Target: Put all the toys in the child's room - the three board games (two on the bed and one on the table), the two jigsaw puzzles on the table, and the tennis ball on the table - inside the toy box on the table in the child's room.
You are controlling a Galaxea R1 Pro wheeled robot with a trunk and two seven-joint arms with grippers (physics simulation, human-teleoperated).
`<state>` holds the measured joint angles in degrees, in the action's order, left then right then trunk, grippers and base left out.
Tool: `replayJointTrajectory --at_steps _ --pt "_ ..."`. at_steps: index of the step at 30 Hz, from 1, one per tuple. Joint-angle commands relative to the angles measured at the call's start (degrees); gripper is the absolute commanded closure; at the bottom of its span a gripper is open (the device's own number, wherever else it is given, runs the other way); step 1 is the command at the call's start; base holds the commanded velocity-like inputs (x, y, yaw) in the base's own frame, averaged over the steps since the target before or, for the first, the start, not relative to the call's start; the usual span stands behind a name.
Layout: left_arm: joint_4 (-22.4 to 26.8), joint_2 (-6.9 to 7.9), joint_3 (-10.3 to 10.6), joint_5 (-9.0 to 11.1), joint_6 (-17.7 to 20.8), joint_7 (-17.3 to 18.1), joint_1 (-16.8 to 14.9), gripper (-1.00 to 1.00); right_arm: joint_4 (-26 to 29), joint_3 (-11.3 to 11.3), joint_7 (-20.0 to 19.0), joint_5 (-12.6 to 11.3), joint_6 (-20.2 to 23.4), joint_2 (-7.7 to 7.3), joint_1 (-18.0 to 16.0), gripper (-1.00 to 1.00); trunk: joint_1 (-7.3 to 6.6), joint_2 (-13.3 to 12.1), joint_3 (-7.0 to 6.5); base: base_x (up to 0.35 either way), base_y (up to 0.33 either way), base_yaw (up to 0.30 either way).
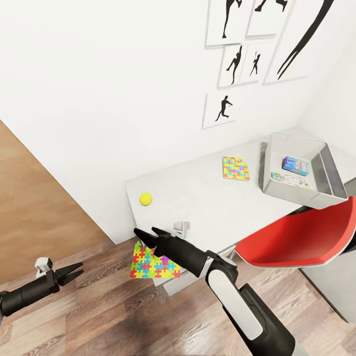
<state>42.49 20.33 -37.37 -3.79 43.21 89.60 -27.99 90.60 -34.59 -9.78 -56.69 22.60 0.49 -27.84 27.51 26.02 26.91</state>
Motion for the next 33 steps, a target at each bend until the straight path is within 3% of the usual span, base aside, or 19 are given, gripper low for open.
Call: replayJointTrajectory --at_steps 1,23,33 --pt "0.0 0.02 -0.1 -0.4 0.8 0.4 0.0 -1.0 0.0 0.0 0.0 -0.3 0.2 0.04 0.0 -1.0 0.25 0.5 0.26 0.0 0.0 0.0" --pt "-0.3 -0.11 -0.1 -0.4 2.5 0.4 -0.1 -1.0 0.0 0.0 0.0 -0.3 0.0 0.12 0.1 -1.0 5.08 9.3 4.21 0.0 0.0 0.0" --pt "-4.8 -0.31 -0.2 -0.4 2.6 0.4 -0.1 -1.0 0.0 0.0 -0.1 -0.3 0.0 -0.01 0.1 -1.0 7.28 13.3 6.01 0.0 0.0 0.0"
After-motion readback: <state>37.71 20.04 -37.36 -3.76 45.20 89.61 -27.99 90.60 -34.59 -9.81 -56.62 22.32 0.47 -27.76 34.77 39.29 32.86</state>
